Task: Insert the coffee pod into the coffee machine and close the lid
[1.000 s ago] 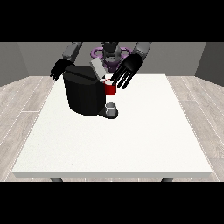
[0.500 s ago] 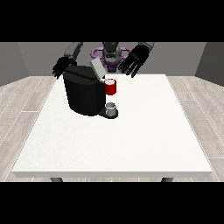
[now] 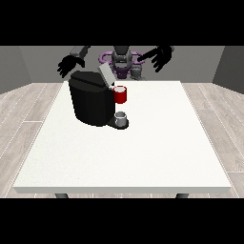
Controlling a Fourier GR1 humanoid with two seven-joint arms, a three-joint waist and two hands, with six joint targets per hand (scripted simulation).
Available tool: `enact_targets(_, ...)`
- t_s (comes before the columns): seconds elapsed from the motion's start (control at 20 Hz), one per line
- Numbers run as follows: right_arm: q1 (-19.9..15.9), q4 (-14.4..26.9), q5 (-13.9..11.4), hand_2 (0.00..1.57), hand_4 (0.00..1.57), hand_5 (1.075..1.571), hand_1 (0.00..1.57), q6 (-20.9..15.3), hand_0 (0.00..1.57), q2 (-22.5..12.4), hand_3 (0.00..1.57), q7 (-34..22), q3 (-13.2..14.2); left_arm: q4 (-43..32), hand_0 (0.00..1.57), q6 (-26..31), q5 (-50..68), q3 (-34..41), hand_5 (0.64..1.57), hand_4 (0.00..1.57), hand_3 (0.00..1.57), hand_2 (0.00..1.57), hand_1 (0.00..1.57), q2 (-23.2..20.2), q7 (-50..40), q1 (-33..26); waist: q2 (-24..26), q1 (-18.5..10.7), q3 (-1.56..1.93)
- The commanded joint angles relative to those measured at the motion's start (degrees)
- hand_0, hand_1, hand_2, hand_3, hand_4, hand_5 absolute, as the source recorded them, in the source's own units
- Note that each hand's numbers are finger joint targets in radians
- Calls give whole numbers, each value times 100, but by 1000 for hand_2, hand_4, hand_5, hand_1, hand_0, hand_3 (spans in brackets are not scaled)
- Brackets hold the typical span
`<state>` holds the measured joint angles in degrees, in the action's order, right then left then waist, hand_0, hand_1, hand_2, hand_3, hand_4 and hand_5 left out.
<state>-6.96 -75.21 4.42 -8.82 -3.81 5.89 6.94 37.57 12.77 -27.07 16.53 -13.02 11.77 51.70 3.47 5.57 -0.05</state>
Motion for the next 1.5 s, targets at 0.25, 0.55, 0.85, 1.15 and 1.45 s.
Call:
enact_targets(0.25,128,-422,62,0,370,1571,0,512,0,-397,0,-427,-149,79,0,185,907,471,1571,142,0,0,0,795,72,-1176,1064,-653,2)
enact_targets(0.55,-318,-768,71,0,43,1571,0,716,0,-763,0,-837,-121,371,0,307,1146,409,1571,0,0,0,0,1030,53,-1684,1261,-978,5)
enact_targets(0.85,-376,-518,148,0,0,1571,0,1097,0,-858,0,-594,-119,956,0,408,1618,197,1571,135,0,0,0,1286,-146,-2021,1143,-1416,9)
enact_targets(1.15,-913,-820,-275,0,215,1571,0,926,0,-624,0,-988,-612,1620,0,599,1939,192,1571,88,0,0,0,1119,-159,-2487,716,-1286,5)
enact_targets(1.45,-1068,-440,-86,0,0,1571,0,1240,0,-682,0,-810,-405,2554,0,567,2277,-54,1571,0,0,0,0,1141,-500,-2996,492,-1401,6)
